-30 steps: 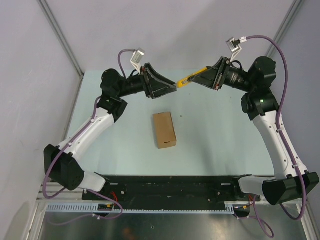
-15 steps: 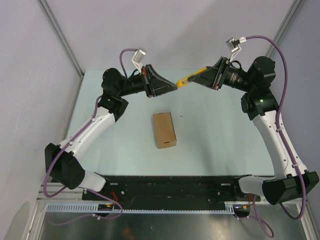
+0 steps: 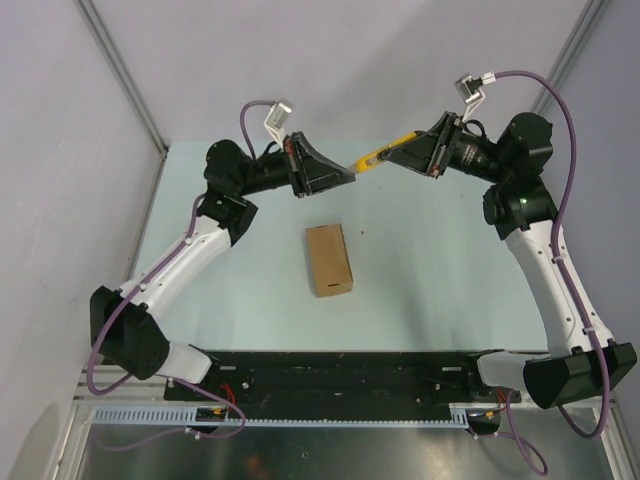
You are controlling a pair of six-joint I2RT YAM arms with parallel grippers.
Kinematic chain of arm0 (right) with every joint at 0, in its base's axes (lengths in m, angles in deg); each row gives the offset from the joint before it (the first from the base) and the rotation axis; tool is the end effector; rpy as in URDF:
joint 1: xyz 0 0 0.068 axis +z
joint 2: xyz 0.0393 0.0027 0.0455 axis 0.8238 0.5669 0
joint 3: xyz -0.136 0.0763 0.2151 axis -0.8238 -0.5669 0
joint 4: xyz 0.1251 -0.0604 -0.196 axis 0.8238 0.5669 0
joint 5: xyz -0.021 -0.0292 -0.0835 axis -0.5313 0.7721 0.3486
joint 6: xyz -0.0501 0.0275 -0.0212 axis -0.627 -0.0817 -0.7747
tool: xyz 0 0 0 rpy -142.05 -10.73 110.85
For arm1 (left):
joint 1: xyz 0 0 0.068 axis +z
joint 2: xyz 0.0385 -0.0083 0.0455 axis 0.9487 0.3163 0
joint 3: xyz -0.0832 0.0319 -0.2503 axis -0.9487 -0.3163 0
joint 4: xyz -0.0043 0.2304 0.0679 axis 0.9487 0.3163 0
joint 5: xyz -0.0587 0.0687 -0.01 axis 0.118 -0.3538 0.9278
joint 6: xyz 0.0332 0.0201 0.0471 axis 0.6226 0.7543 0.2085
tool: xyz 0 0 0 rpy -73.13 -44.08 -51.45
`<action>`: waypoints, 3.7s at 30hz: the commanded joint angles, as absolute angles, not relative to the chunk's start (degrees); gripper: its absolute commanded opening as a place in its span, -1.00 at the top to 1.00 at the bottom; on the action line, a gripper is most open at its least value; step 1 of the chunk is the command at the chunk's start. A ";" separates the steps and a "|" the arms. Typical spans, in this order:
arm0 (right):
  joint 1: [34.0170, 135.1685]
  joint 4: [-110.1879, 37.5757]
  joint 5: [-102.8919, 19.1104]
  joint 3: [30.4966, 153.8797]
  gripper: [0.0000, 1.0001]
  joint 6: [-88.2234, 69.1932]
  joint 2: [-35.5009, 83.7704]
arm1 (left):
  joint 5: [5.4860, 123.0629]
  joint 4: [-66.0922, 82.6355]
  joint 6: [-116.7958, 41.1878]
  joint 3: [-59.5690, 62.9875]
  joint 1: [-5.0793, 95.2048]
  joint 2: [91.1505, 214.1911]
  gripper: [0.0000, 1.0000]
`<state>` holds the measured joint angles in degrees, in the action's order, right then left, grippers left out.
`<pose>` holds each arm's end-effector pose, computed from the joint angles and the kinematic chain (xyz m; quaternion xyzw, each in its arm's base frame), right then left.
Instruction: Unpack the express box
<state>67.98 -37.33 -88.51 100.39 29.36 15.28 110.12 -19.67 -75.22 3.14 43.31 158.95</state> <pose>0.2319 0.0894 0.4824 -0.1799 0.6377 0.5872 0.4650 0.2510 -0.1769 0.4333 0.2811 0.5580 -0.6595 0.4179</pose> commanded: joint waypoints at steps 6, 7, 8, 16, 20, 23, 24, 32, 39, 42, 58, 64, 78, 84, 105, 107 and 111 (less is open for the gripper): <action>65.40 -43.66 -85.05 101.37 1.00 32.80 14.86 | 110.86 -19.16 -74.47 -3.22 45.19 156.28 0.82; 65.22 -43.84 -84.88 101.37 1.00 33.24 15.21 | 110.77 -19.24 -74.39 -3.83 45.20 156.28 0.79; 65.22 -44.02 -84.79 101.28 1.00 33.24 15.30 | 110.86 -19.16 -74.39 -4.01 45.28 156.19 0.75; 65.13 -39.46 -82.34 101.37 1.00 29.82 15.04 | 106.04 -18.81 -73.78 -9.27 47.21 155.05 -0.12; 65.48 -30.51 -77.07 101.28 1.00 21.85 14.42 | 90.53 -8.23 -71.94 -13.50 49.85 153.12 -0.77; 67.76 -21.72 -68.11 101.19 1.00 16.29 14.07 | 81.53 3.81 -65.89 -13.16 49.86 151.71 -0.99; 68.90 -18.56 -62.95 100.76 1.00 12.71 13.81 | 76.54 6.22 -65.08 -12.89 49.59 151.62 -1.00; 79.54 -17.64 -41.30 90.49 1.00 7.22 12.67 | 70.95 13.97 -70.68 -16.75 49.06 159.94 -0.97; 86.75 -31.00 -27.06 77.03 1.00 4.94 11.61 | 73.94 14.15 -71.05 -16.32 47.31 169.11 -0.89; 88.42 -32.68 -23.71 75.53 1.00 4.41 13.45 | 73.06 14.24 -69.20 -15.09 46.16 170.95 -0.89; 96.25 -48.50 -14.74 73.59 1.00 0.55 23.46 | 71.21 14.68 -76.76 -13.68 45.99 178.77 -0.80; 96.86 -50.70 -12.37 73.77 1.00 -0.16 27.25 | 70.17 14.59 -74.57 -11.23 46.25 178.34 -0.90; 98.71 -50.35 -9.29 74.91 1.00 1.42 33.92 | 72.53 14.86 -75.26 -11.57 47.74 182.64 -0.28; 99.15 -50.52 -8.67 75.00 1.00 1.42 36.13 | 72.80 15.30 -76.58 -12.54 48.10 183.52 -0.10; 99.76 -53.34 -7.97 77.28 1.00 -0.33 38.94 | 72.62 16.09 -77.55 -12.63 48.18 184.84 -0.03; 99.76 -53.34 -7.97 77.72 1.00 -0.51 39.55 | 72.80 16.18 -77.55 -12.54 48.18 185.11 -0.02; 99.76 -53.42 -7.62 78.52 1.00 -0.95 40.52 | 72.97 16.18 -77.55 -12.45 48.27 185.28 -0.02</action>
